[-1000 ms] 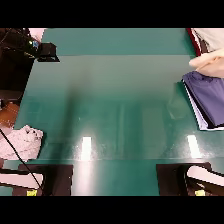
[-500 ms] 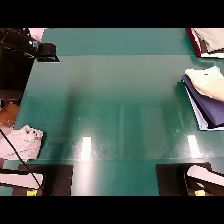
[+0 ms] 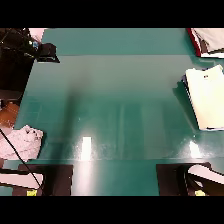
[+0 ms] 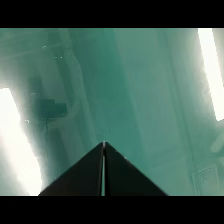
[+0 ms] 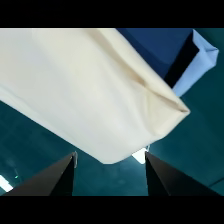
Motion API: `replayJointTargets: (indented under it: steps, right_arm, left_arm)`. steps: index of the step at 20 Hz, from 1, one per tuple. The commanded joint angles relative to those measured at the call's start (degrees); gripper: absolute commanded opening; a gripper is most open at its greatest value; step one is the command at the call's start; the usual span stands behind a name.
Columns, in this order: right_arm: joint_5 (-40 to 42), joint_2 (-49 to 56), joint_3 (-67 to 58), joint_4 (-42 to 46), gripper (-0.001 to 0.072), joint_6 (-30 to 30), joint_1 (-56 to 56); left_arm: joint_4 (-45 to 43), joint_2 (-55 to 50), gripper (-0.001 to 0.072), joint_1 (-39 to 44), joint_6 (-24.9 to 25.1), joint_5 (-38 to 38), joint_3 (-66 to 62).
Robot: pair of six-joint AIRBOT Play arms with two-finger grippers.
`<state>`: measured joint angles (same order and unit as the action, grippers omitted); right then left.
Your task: Fold the shirts.
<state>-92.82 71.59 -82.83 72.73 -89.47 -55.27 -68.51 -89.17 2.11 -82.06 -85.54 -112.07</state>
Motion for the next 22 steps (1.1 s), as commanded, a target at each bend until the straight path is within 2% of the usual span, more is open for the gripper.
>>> replayJointTargets:
  steps: [1, 2, 4, 10, 11, 13, 14, 22]
  right_arm:
    - [-0.26, -1.27, 0.09, -10.05, 0.0483, -0.44, 2.82]
    - [-0.52, -1.55, 0.09, -12.55, 0.0434, -0.44, 5.73]
    - [-0.83, -2.03, 0.07, -15.15, 0.0434, -0.44, 13.68]
    - [0.13, -2.21, 0.07, -15.15, 0.0428, -0.42, 36.81]
    - [0.42, -2.21, 0.07, -15.15, 0.0407, -0.31, 39.78]
    - [0.94, -2.21, 0.07, -15.17, 0.0096, 0.22, 44.00]
    - [1.36, -2.21, 0.07, -15.17, 0.0019, 0.22, 45.68]
    - [2.40, -2.21, 0.07, -15.15, 0.0017, 0.24, 49.44]
  left_arm:
    - [-0.04, 0.04, 0.0023, -0.02, 0.00, 0.35, 0.00]
    - [-0.07, 0.04, 0.0022, -0.02, -0.04, 1.27, 0.00]
    - [-0.02, 0.07, 0.0022, -0.02, -0.13, 1.38, 0.00]
    - [-0.02, 0.07, 0.0022, -0.02, -0.24, 4.59, 0.00]
    - [-0.02, 0.07, 0.0022, -0.02, -0.24, 5.22, 0.00]
    - [-0.02, 0.07, 0.0023, -0.02, -0.24, 6.45, 0.00]
    - [-0.04, 0.07, 0.0022, -0.02, -0.24, 6.95, 0.00]
    - [-0.02, 0.07, 0.0022, -0.02, -0.24, 7.13, 0.00]
